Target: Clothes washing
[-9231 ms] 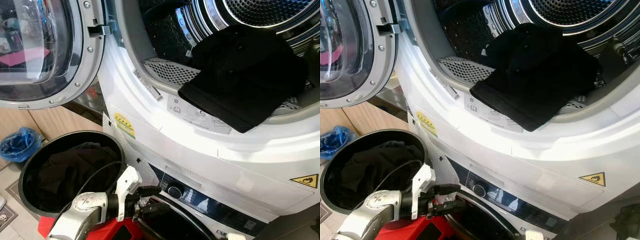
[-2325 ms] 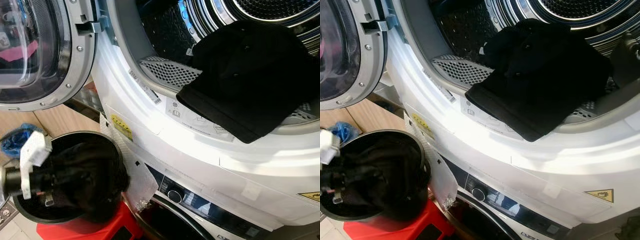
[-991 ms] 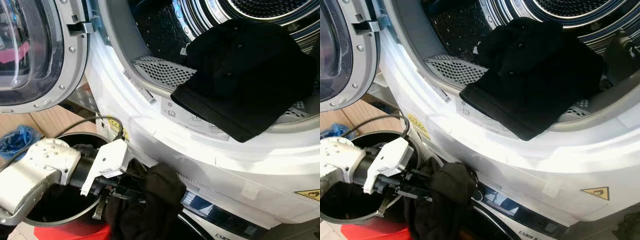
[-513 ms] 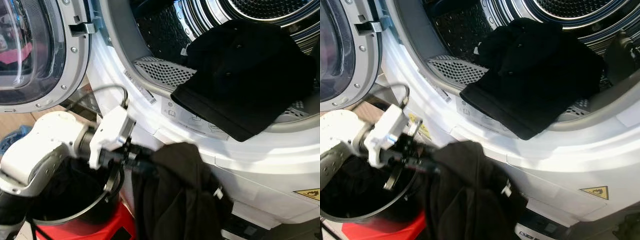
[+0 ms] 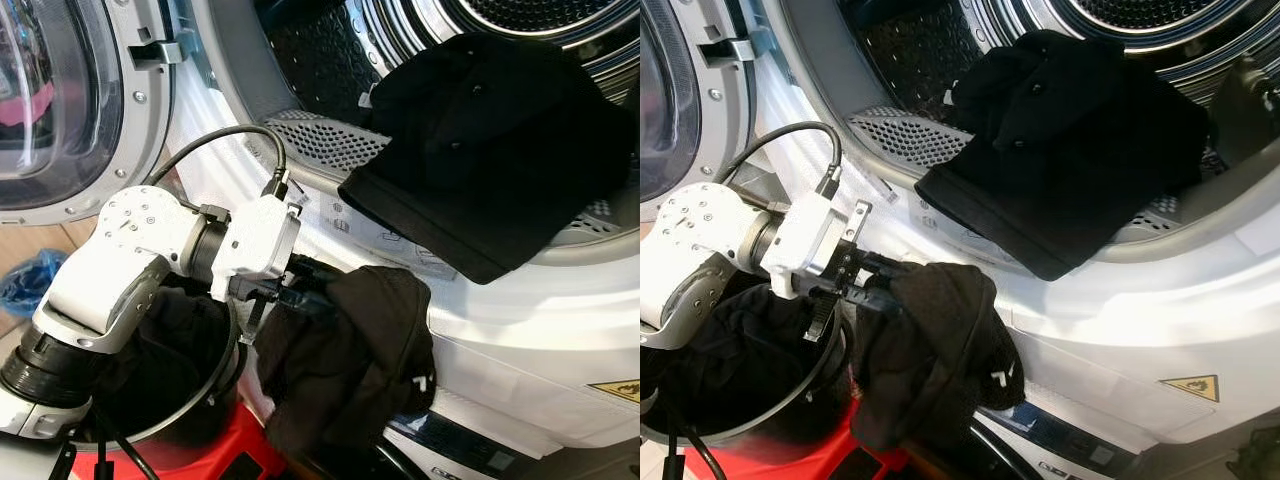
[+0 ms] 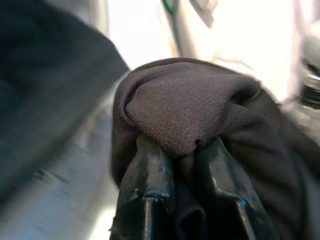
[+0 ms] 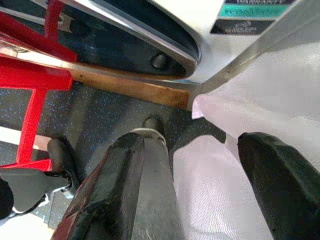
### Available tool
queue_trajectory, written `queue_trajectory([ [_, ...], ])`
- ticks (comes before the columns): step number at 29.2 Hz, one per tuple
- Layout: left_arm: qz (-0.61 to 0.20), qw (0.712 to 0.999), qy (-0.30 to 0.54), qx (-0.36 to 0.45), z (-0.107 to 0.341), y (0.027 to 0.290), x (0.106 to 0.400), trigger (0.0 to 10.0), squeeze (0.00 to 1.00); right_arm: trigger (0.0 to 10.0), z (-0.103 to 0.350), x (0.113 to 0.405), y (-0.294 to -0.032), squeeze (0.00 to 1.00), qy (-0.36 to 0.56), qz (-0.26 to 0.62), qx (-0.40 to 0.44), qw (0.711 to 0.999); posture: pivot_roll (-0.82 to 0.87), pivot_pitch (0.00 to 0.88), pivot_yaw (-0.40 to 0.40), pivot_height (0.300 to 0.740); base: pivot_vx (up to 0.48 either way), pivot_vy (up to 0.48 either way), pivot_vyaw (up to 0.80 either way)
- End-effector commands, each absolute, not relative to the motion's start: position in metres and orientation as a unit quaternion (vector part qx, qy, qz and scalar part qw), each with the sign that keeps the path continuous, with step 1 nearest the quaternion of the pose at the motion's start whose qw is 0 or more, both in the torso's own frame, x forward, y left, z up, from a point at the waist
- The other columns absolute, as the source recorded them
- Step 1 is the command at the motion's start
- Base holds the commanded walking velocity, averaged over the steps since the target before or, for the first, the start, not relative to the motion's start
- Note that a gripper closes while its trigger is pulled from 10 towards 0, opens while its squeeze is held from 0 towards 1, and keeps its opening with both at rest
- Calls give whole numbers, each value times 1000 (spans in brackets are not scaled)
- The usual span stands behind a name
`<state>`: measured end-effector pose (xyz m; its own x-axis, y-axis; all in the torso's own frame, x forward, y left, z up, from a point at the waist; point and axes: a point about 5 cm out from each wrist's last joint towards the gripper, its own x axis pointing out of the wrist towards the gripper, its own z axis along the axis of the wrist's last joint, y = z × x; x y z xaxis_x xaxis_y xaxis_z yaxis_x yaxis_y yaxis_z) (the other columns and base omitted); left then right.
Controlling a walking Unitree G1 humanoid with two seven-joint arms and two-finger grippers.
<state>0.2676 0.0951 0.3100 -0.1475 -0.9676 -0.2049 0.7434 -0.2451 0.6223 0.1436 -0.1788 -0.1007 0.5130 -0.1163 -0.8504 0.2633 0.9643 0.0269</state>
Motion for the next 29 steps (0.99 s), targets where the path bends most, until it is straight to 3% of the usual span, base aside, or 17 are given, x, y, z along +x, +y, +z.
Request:
queue_trajectory([
  [1,-694,588,-247,335,330,93,270,0,0,10000,-103,136,-178,0,488,-118,82,861,122,111,-25,740,0,0,0],
  [7,-644,594,-325,356,346,82,273,0,0,10000,-103,137,-178,0,487,-121,81,861,118,109,-22,740,0,0,0],
  [16,-590,535,-413,442,348,64,273,0,0,10000,-103,137,-179,0,483,-128,78,863,120,107,-22,740,0,0,0],
  [22,-477,501,-489,532,354,54,294,0,0,10000,-102,138,-181,0,481,-130,75,864,122,104,-24,740,0,0,0],
  [24,-460,503,-505,530,358,52,297,0,0,10000,-102,139,-181,0,481,-129,75,864,117,103,-23,740,0,0,0],
  [26,-499,546,-495,455,362,48,299,0,0,10000,-102,138,-180,0,481,-131,76,864,110,103,-20,740,0,0,0],
  [27,-553,587,-487,335,369,45,297,0,0,10000,-102,138,-180,0,480,-132,78,864,102,104,-15,740,0,0,0],
  [28,-586,593,-479,274,373,45,294,0,0,10000,-102,138,-180,0,480,-133,79,864,101,104,-15,740,0,0,0],
  [29,-586,593,-479,274,373,45,294,0,0,10000,-102,138,-180,0,480,-133,79,864,101,104,-15,740,0,0,0],
])
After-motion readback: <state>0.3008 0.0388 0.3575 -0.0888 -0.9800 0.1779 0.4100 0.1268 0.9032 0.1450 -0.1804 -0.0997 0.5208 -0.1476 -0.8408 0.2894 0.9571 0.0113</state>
